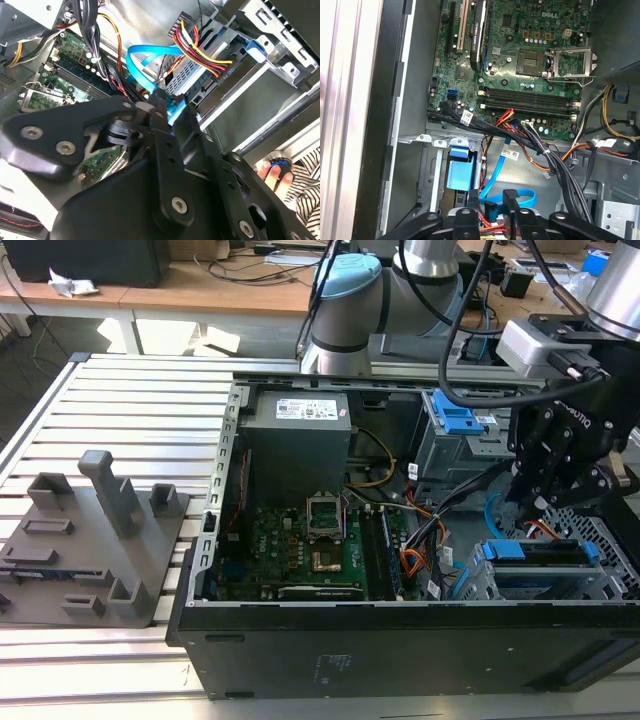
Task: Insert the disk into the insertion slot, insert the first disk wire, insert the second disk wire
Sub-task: 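Insert the second disk wire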
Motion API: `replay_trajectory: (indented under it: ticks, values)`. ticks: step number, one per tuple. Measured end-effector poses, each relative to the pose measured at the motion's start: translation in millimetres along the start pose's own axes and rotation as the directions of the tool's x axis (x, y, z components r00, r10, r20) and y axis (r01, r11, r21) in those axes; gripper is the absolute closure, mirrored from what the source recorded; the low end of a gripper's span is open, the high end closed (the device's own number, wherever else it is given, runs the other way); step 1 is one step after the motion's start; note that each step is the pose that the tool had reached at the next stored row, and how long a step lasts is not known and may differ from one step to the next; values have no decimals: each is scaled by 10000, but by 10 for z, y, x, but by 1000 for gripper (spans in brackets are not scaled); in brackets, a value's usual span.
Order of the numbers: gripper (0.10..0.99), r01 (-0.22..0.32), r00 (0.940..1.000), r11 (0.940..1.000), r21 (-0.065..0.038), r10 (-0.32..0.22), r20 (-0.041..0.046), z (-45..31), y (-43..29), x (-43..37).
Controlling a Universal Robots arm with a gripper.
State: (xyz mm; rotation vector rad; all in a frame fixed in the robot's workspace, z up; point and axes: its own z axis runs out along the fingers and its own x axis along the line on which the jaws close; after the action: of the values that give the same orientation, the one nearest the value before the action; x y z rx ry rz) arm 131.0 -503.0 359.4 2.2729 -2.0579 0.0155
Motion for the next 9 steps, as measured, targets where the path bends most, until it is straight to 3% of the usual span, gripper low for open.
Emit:
replay_trajectory:
  ticks: [2,9]
  values:
    - [922,0,10000,10000,0,0,0,1,0,0]
    - [925,0,10000,10000,0,0,0,7,0,0]
